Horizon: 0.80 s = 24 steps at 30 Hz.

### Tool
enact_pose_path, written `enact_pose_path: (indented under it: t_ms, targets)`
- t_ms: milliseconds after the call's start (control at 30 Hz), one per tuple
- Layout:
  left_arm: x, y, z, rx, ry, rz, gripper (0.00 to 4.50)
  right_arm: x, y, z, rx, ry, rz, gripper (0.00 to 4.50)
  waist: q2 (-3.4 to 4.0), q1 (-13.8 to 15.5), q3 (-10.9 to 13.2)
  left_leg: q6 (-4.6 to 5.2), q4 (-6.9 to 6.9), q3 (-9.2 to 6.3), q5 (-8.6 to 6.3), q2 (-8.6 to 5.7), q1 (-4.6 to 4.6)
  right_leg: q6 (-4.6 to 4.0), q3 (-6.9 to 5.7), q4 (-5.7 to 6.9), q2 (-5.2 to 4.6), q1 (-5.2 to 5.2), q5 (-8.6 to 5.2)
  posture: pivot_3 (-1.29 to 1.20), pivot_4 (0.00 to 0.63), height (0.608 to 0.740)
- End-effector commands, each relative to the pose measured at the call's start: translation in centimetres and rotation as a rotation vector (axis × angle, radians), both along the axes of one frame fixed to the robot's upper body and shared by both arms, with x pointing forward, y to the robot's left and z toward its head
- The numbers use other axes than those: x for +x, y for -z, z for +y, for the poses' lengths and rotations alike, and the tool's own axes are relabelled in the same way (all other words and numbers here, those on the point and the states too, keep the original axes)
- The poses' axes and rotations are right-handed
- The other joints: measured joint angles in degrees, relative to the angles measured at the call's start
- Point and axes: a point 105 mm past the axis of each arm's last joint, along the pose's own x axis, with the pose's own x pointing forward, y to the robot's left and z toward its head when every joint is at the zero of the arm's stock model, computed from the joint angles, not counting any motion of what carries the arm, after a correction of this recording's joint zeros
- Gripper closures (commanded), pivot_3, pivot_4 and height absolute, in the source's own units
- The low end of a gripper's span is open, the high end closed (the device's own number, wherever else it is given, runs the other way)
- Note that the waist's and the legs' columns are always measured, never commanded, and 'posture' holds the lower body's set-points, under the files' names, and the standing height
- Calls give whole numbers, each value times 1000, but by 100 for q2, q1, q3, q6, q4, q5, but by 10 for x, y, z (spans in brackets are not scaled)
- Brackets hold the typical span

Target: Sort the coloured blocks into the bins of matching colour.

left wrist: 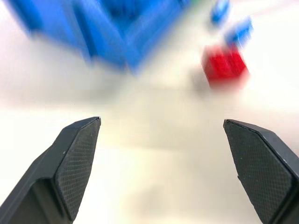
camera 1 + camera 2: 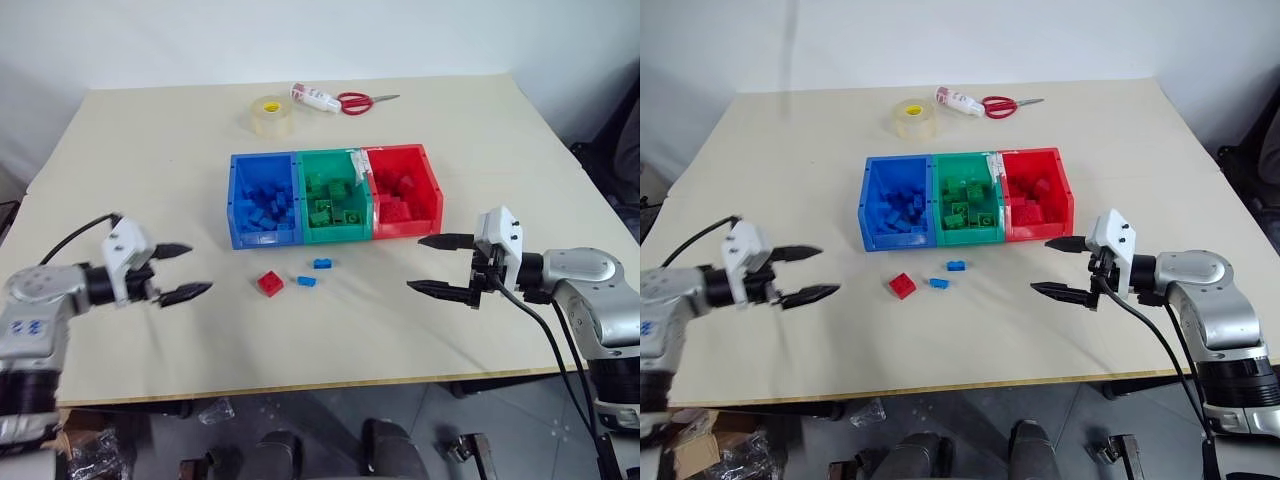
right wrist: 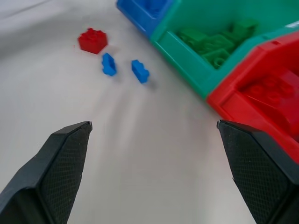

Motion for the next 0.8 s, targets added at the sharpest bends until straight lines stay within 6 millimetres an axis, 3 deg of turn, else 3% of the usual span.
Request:
enact_pose_path:
  t_ms: [33,100,233,500,633,800]
  targets:
    - [-21,-5,10,-41,7,-41,16,-3,-10,4,16,-45,-33,0,0,29,1,0,0,0,0,1,0,0,0,0,0,-1,0,0,150,740]
    - [-27,-2,10,-46,5,-38,16,-3,-11,6,20,-54,-30,0,0,92,1,-1,0,0,-2,1,0,-1,-1,-2,0,0,0,0,150,740]
    - [-23,-7,-10,-69,43,-65,16,-7,-12,10,38,-88,-26,0,0,203,1,-1,7,-5,-2,-2,0,0,-1,-3,-3,8,0,0,150,740]
    - [11,-23,-93,-71,271,-162,16,-17,-8,13,36,-110,-21,0,-1,233,0,-1,10,1,-1,-3,0,0,-2,1,1,6,0,0,150,740]
    - [27,-22,-139,-38,384,-165,16,-20,-3,11,36,-81,-22,0,-1,233,1,-1,9,7,-1,-3,0,0,-2,5,2,4,1,0,150,740]
    - [36,-11,-170,50,455,-113,16,-25,2,5,40,-29,-22,0,-1,201,1,-1,7,16,-1,-2,1,1,-3,2,7,2,1,0,150,740]
